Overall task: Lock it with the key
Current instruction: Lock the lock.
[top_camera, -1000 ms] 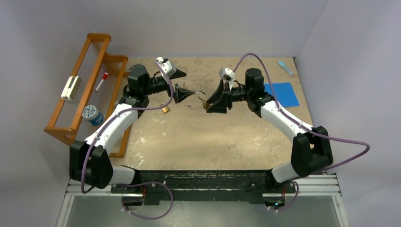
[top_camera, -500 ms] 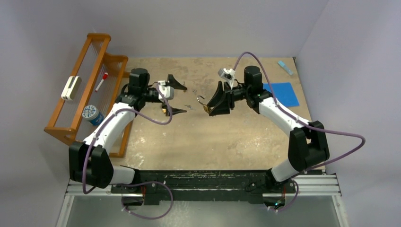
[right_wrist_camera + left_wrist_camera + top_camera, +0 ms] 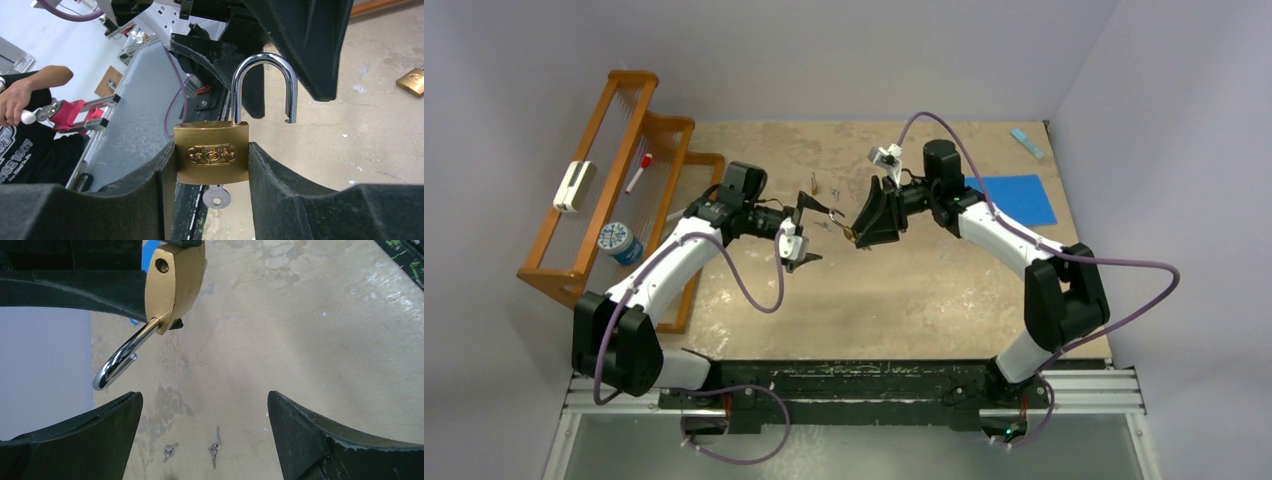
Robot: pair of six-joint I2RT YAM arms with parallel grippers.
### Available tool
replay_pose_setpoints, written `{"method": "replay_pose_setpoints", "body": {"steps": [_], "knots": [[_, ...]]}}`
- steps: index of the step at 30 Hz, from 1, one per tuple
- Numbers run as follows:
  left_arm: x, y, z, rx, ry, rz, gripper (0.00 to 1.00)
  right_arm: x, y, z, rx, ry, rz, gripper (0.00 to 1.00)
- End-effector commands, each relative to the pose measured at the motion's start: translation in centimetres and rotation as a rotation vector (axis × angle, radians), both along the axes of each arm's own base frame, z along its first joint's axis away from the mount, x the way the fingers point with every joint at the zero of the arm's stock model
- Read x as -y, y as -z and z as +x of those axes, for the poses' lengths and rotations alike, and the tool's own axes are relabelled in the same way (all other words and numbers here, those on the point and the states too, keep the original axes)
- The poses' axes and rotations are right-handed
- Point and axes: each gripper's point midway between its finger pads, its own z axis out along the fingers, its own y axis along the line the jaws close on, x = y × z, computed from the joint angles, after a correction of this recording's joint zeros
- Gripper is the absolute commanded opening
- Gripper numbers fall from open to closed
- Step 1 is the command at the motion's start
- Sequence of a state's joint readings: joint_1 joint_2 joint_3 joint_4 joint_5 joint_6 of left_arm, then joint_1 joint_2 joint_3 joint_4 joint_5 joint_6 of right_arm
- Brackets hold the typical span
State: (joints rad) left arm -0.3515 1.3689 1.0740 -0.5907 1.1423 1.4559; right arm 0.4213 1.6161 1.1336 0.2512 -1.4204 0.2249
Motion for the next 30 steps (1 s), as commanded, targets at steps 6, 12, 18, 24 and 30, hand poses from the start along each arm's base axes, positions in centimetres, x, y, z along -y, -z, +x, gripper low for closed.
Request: {"method": "replay_pose_setpoints", "body": {"steps": [6, 12, 18, 24, 30], "knots": [[0.5, -3.7, 4.4, 0.116, -0.123, -0.053, 0.95, -0.5, -2.3, -1.4, 0.061, -0.044, 0.036, 0.0], [1.2, -5.4, 4.5, 0.035, -0.134, -0.123, 0.95, -2.0, -1.3, -1.6, 0.042, -0.071, 0.016, 0.0], [0.8, -6.1, 2.9, -0.001, -0.063, -0.148, 0.86, -2.2, -1.3, -1.4, 0.036, -0.081, 0.018, 0.0], [0.3, -6.1, 2.3, -0.04, -0.06, -0.159, 0.62, -2.1, -1.3, -1.6, 0.033, -0.081, 0.02, 0.0], [0.4, -6.4, 1.4, -0.102, -0.044, -0.182, 0.56, -2.2, -1.4, -1.4, 0.033, -0.078, 0.023, 0.0]]}}
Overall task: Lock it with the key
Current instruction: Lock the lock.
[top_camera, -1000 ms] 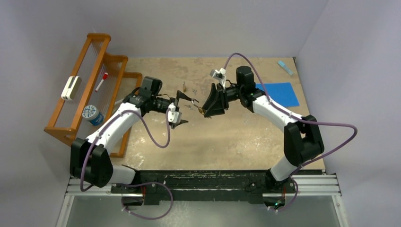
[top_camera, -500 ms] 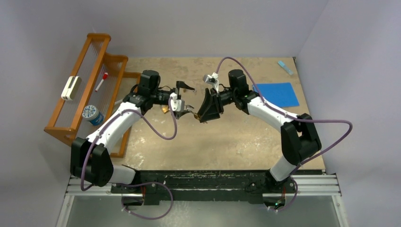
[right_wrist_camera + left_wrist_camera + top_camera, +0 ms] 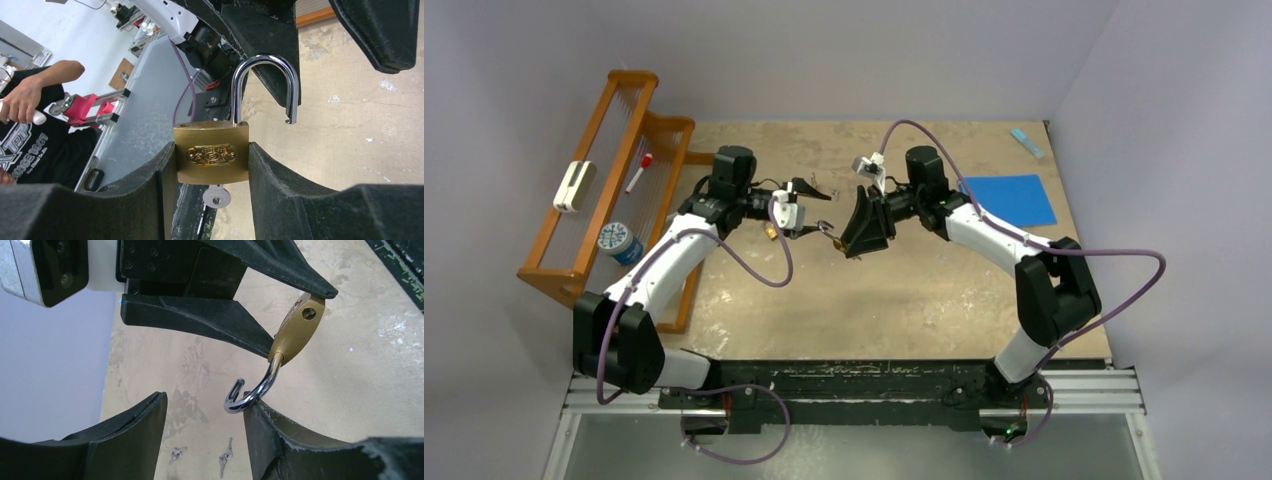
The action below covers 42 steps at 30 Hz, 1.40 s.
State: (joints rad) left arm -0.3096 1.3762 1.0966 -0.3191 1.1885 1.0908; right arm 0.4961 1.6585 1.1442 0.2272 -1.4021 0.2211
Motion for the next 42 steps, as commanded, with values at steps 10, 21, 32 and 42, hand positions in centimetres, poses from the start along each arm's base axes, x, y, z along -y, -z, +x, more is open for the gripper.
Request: {"method": "replay_pose_setpoints", "body": {"steps": [10, 21, 32, 42], "knots": [[0.3, -5.0, -2.0, -0.092, 0.105, -0.172, 0.54, -0.2, -3.0, 0.4, 0.07, -0.012, 0.057, 0.0], [-1.8, 2.0, 0.4, 0.205, -0.026, 0.118, 0.9, 0.9, -5.0, -0.6, 0.102, -0.041, 0.121, 0.0], [-1.5, 4.3, -1.3, 0.274, 0.058, 0.218, 0.93, 2.1, -5.5, 2.0, -0.026, 0.004, 0.162, 0.0], [-0.6, -1.8, 0.1, 0.078, -0.121, 0.041, 0.93, 1.8, -4.4, 2.6, 0.008, 0.015, 0.179, 0.0]]}}
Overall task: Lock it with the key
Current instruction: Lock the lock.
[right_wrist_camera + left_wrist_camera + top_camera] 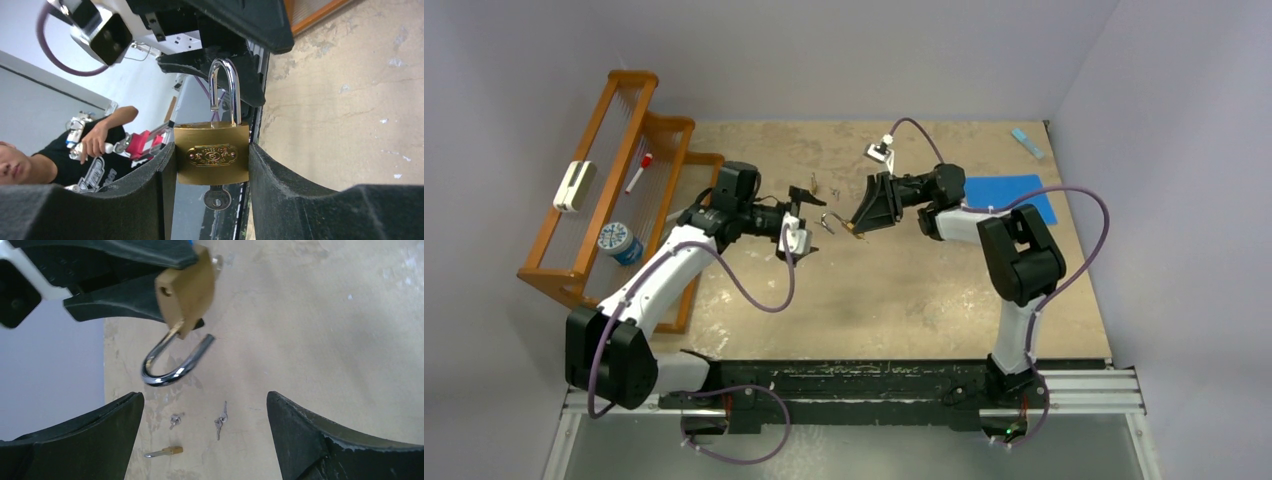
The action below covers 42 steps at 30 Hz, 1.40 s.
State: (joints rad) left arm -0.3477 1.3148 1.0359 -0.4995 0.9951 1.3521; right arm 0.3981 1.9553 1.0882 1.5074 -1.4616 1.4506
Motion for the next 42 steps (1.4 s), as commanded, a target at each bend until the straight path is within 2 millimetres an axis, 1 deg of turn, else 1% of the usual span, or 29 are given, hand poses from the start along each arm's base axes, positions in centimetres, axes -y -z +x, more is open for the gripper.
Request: {"method": "replay_pose_setpoints", "body": {"steps": [1, 3, 5, 7, 8, 9, 10, 11, 12, 14, 16, 17, 20, 26, 27, 29, 31, 35, 38, 42], "knots": [[1.0, -6.3, 1.6, -0.057, -0.114, -0.178, 0.94, 0.4, -4.5, -1.6, 0.346, 0.008, 0.163, 0.0], [1.2, -7.7, 2.4, -0.127, -0.18, -0.24, 0.95, 0.4, -4.7, -1.5, 0.356, 0.025, 0.176, 0.0], [1.5, -9.2, 2.9, -0.192, -0.226, -0.305, 0.96, 0.4, -4.8, -0.9, 0.348, 0.065, 0.184, 0.0], [1.6, -10.7, 3.2, -0.215, -0.243, -0.348, 0.96, 0.2, -4.6, 0.5, 0.319, 0.146, 0.164, 0.0], [1.6, -11.1, 3.2, -0.23, -0.25, -0.353, 0.97, 0.0, -4.3, 1.4, 0.321, 0.203, 0.14, 0.0], [1.6, -10.8, 2.9, -0.257, -0.25, -0.336, 0.98, -0.2, -3.7, 2.5, 0.318, 0.276, 0.084, 0.0], [1.5, -10.7, 2.8, -0.272, -0.254, -0.325, 0.99, -0.3, -2.8, 4.3, 0.467, 0.37, 0.021, 0.0], [1.5, -10.9, 2.6, -0.28, -0.253, -0.322, 0.99, -0.2, -2.0, 4.8, 0.506, 0.415, -0.083, 0.0], [1.5, -10.9, 2.5, -0.292, -0.252, -0.32, 0.99, -0.3, -1.9, 5.0, 0.539, 0.439, -0.134, 0.0], [1.6, -10.8, 2.1, -0.318, -0.238, -0.312, 0.99, -0.2, -2.4, 4.8, 0.55, 0.449, -0.143, 0.0], [1.8, -10.6, 1.5, -0.349, -0.212, -0.304, 0.99, 0.1, -2.2, 5.8, 0.571, 0.511, -0.179, 0.0], [1.8, -10.6, 1.1, -0.362, -0.199, -0.3, 0.99, 0.3, -1.9, 5.9, 0.571, 0.522, -0.196, 0.0], [1.8, -10.4, 0.7, -0.36, -0.182, -0.294, 0.99, 0.4, -2.0, 6.1, 0.582, 0.54, -0.207, 0.0], [1.7, -10.1, 1.6, -0.328, -0.224, -0.302, 0.99, -0.3, -2.5, 5.2, 0.607, 0.488, -0.21, 0.0], [1.6, -9.9, 1.9, -0.319, -0.238, -0.302, 0.99, -0.5, -2.7, 4.9, 0.613, 0.479, -0.205, 0.0], [1.4, -9.3, 2.6, -0.288, -0.263, -0.291, 0.94, -0.8, -3.3, 4.4, 0.629, 0.466, -0.196, 0.0], [1.2, -8.6, 3.3, -0.267, -0.292, -0.277, 0.92, -1.1, -3.9, 3.8, 0.644, 0.452, -0.187, 0.0], [1.3, -8.4, 3.7, -0.272, -0.302, -0.276, 0.94, -1.4, -4.8, 3.3, 0.684, 0.461, -0.194, 0.0], [1.4, -8.2, 4.0, -0.281, -0.307, -0.278, 0.96, -1.3, -5.4, 3.4, 0.712, 0.479, -0.187, 0.0], [1.5, -8.0, 3.9, -0.29, -0.303, -0.273, 0.95, -1.1, -6.4, 3.5, 0.755, 0.511, -0.166, 0.0]]}}
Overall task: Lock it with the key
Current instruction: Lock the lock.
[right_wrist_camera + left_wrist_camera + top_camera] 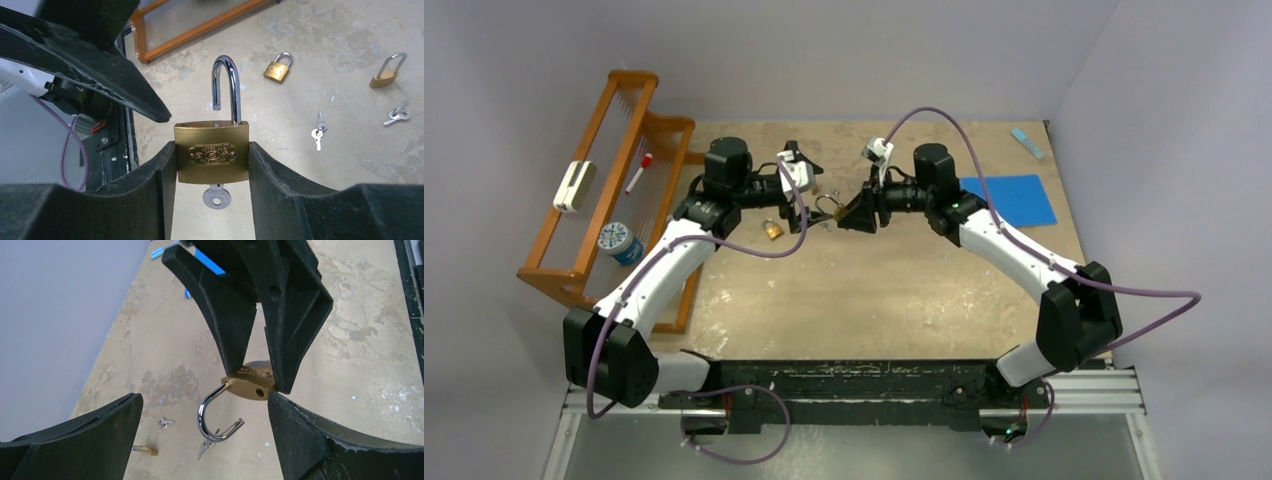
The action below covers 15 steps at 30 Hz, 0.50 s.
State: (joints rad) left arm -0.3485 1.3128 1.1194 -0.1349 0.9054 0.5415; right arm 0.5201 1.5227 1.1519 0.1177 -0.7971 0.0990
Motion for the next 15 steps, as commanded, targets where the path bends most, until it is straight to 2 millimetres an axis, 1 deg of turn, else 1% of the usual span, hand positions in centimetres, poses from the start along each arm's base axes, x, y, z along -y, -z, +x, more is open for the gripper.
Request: {"method": "replay_pose_setpoints", "body": {"steps": [1, 3, 6, 8, 11, 12, 15], "knots": [[0.3, -0.7, 0.4, 0.037, 0.004, -0.011, 0.94, 0.1, -6.4, 0.6, 0.211, 0.019, 0.089, 0.0], [0.3, -0.6, 0.4, 0.037, 0.008, -0.005, 0.92, 0.2, -6.8, 0.5, 0.224, 0.018, 0.095, 0.0], [0.4, -0.4, 0.1, 0.038, 0.03, 0.002, 0.86, 0.1, -7.4, 0.3, 0.236, 0.008, 0.103, 0.0], [0.6, -0.6, -0.3, 0.035, 0.055, -0.003, 0.82, 0.0, -7.6, 0.2, 0.236, -0.008, 0.106, 0.0], [0.8, -0.6, -0.7, 0.034, 0.084, -0.003, 0.71, 0.0, -7.6, 0.0, 0.233, -0.02, 0.106, 0.0], [0.8, -0.5, -0.7, 0.035, 0.089, -0.001, 0.66, 0.0, -7.6, -0.1, 0.234, -0.021, 0.107, 0.0], [0.9, -0.2, -1.1, 0.044, 0.12, 0.007, 0.35, 0.0, -7.9, -0.3, 0.241, -0.025, 0.11, 0.0]]}}
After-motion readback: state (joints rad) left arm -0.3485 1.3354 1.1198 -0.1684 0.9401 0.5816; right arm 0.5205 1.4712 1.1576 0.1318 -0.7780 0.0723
